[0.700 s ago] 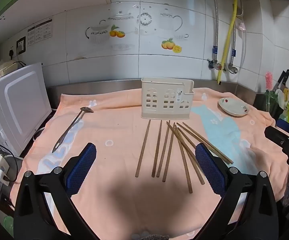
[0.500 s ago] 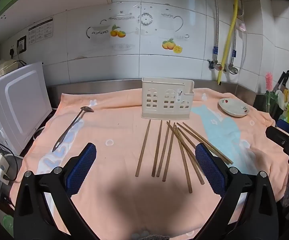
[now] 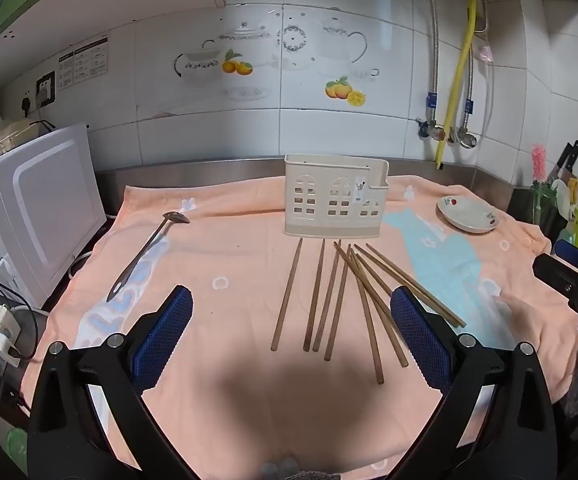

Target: Organize utensils

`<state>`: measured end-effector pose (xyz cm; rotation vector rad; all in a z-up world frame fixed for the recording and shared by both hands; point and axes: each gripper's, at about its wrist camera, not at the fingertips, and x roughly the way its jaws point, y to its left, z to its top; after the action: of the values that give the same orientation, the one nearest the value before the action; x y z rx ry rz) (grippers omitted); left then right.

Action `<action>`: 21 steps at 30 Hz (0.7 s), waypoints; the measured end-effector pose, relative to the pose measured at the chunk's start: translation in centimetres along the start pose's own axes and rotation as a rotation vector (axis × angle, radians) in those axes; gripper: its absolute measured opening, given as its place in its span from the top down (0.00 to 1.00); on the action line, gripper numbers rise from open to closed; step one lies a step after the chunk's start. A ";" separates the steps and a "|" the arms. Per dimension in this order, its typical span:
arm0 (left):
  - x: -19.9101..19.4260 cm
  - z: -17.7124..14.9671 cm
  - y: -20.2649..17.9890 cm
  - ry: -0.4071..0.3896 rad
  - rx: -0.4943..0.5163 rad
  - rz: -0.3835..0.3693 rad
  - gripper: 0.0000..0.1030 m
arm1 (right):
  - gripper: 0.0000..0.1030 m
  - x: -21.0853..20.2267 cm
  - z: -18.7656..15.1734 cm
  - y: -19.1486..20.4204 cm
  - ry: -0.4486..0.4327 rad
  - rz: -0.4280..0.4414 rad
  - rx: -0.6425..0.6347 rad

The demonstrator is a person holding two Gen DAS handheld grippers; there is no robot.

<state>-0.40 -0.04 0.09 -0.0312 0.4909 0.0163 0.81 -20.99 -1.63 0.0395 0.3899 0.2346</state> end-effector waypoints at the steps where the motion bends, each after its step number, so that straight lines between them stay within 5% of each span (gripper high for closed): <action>1: 0.0 0.0 0.1 0.001 -0.001 -0.001 0.05 | 0.06 0.0 0.0 0.1 -0.002 0.001 -0.001; 21: 0.1 0.0 0.3 0.010 -0.009 0.000 0.05 | 0.06 -0.1 -0.3 0.1 0.001 0.007 0.000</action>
<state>-0.35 0.24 0.01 -0.0399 0.5007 0.0188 0.60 -20.91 -1.89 0.0404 0.3909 0.2413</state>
